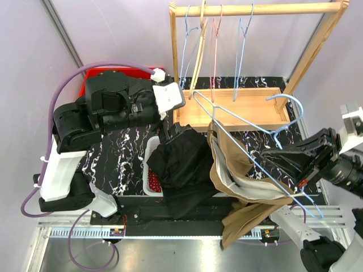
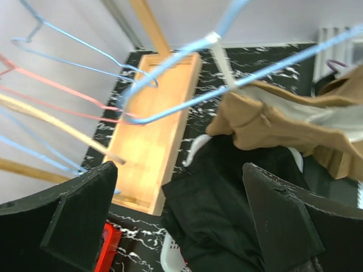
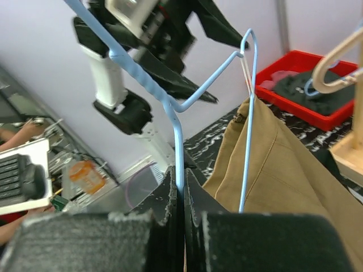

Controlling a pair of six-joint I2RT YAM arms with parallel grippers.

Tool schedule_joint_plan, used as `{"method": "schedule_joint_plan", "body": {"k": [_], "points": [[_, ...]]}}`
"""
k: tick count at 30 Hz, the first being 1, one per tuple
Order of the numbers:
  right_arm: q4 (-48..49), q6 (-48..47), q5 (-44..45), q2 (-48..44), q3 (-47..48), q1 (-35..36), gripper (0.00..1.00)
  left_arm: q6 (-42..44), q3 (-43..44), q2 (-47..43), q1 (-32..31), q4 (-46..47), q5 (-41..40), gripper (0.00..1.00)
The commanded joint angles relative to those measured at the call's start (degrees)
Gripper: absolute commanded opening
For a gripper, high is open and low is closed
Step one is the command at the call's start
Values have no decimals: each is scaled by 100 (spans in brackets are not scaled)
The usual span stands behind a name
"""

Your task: Remove the skirt from the hanger

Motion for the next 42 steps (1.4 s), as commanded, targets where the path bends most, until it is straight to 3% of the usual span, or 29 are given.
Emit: {"method": "schedule_joint_plan", "body": {"k": [1, 6, 10, 15, 19, 24, 28, 30, 32, 33, 34, 35, 38, 42], "points": [[1390, 488, -886, 513, 610, 91, 0, 118, -75, -125, 153, -237, 889, 99], [1953, 1042, -1238, 1023, 1296, 100, 0, 179, 64, -55, 277, -220, 1337, 99], [2148, 1218, -1265, 1129, 1226, 100, 0, 101, 338, 103, 452, -115, 2652, 99], [2376, 1342, -1187, 1076, 1174, 91, 0, -513, -180, 51, 838, 753, 3473, 99], [2446, 1315, -1063, 1085, 1112, 91, 0, -875, -153, 243, 945, 800, 4648, 99], [3138, 1657, -993, 1129, 998, 91, 0, -1120, -751, 392, 945, 1132, 4784, 99], [4316, 2316, -914, 866, -26, 100, 0, -1639, -594, 700, 936, 1617, 4670, 99], [4581, 2502, -783, 725, -311, 91, 0, -1797, -427, 884, 954, 1801, 4722, 89], [4390, 2292, -686, 681, -400, 91, 0, -1789, -322, 912, 980, 1845, 4819, 68], [3849, 2099, -589, 681, -348, 91, 0, -1781, -330, 851, 1067, 1898, 4845, 57], [3557, 1767, -510, 672, -208, 100, 0, -1746, -330, 798, 1146, 1916, 4889, 33], [3328, 1650, -457, 637, -180, 91, 0, -1719, -321, 728, 1243, 1925, 4907, 24], [2563, 1430, -229, 506, -320, 100, 0, -1403, -356, 307, 1900, 1758, 4828, 20], [1964, 1324, 9, 461, -409, 100, 0, -508, -551, -537, 2272, 1338, 3891, 21]]}}
